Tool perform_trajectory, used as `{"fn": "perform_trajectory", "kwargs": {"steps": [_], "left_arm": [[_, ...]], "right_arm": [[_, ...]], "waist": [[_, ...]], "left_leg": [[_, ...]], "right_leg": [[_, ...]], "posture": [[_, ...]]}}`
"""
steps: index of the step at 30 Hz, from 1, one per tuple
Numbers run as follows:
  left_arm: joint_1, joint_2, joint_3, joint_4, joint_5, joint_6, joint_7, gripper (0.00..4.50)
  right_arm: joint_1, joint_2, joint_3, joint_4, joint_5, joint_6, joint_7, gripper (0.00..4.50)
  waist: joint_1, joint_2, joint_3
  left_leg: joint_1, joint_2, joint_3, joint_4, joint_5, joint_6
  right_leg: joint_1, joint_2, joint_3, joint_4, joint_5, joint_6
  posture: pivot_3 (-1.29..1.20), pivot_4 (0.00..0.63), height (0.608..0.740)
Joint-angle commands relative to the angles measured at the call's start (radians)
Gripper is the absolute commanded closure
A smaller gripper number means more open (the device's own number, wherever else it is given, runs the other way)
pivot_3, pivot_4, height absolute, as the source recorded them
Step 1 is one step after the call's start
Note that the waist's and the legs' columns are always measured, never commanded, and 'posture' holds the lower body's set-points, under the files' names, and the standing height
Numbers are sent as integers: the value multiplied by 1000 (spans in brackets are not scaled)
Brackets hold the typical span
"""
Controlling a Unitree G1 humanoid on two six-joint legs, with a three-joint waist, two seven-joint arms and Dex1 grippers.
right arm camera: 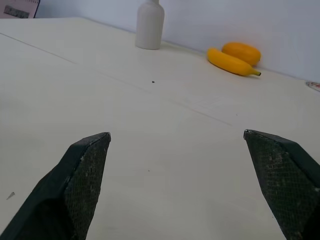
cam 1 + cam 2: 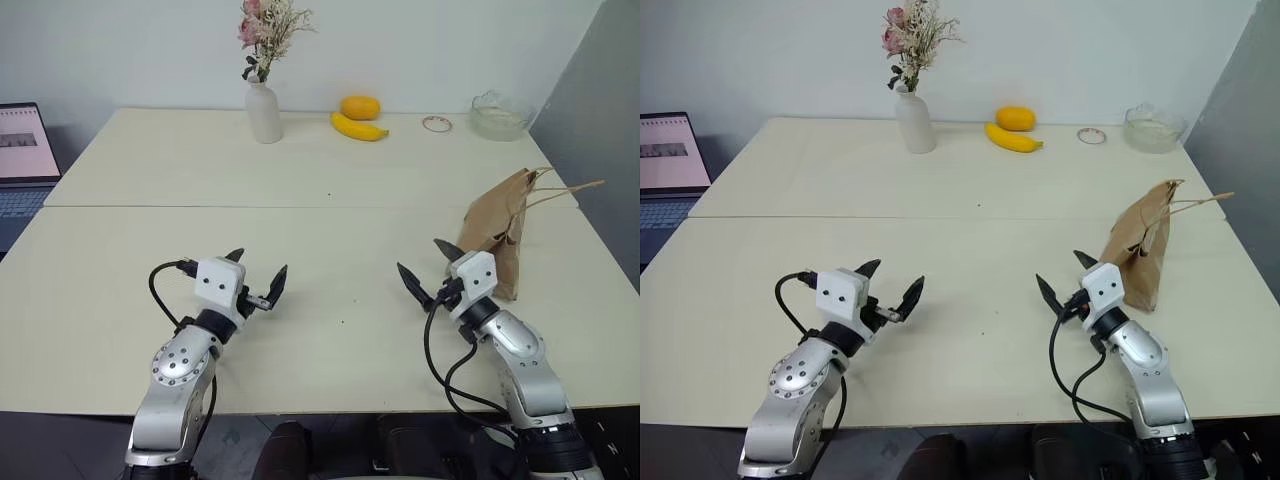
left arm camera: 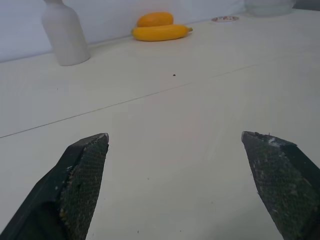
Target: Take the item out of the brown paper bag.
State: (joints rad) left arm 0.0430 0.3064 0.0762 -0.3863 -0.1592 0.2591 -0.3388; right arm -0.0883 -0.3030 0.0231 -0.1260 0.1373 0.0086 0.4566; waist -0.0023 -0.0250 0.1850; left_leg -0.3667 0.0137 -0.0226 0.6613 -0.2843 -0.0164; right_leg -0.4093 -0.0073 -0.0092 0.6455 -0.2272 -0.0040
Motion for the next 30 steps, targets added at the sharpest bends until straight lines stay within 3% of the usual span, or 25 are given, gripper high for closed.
{"fn": "perform_trajectory", "kwargs": {"steps": [1,17,24,28,30], "left_arm": [[0,-2,15,-37,-18,-2,4,25],[1,34,17,-66,19,14,5,25],[-131,169,116,-120,-233,126,-192,25],[-338,297,38,-75,-361,224,-412,25],[-409,314,13,-50,-392,251,-455,25]], "right_arm": [[-10,4,-3,-11,3,-22,2,0],[-11,-3,-3,-9,3,-27,10,0],[-8,-25,-10,-97,14,7,23,0],[22,-51,-67,-348,72,156,-18,0],[39,-71,-103,-460,113,246,-35,0]], "waist": [[0,0,0],[0,0,0],[0,0,0],[5,0,1],[6,1,1]], "left_leg": [[0,0,0,0,0,0],[0,0,0,0,0,0],[0,0,-1,0,0,0],[-2,-1,-1,1,0,0],[-4,-1,-1,1,0,0]], "right_leg": [[0,0,0,0,0,0],[0,0,0,0,0,0],[0,0,-1,0,0,0],[-1,3,-2,0,0,0],[-2,4,-3,0,0,0]], "posture": [[0,150,740],[0,150,740],[0,150,740],[0,150,740],[0,150,740]]}}
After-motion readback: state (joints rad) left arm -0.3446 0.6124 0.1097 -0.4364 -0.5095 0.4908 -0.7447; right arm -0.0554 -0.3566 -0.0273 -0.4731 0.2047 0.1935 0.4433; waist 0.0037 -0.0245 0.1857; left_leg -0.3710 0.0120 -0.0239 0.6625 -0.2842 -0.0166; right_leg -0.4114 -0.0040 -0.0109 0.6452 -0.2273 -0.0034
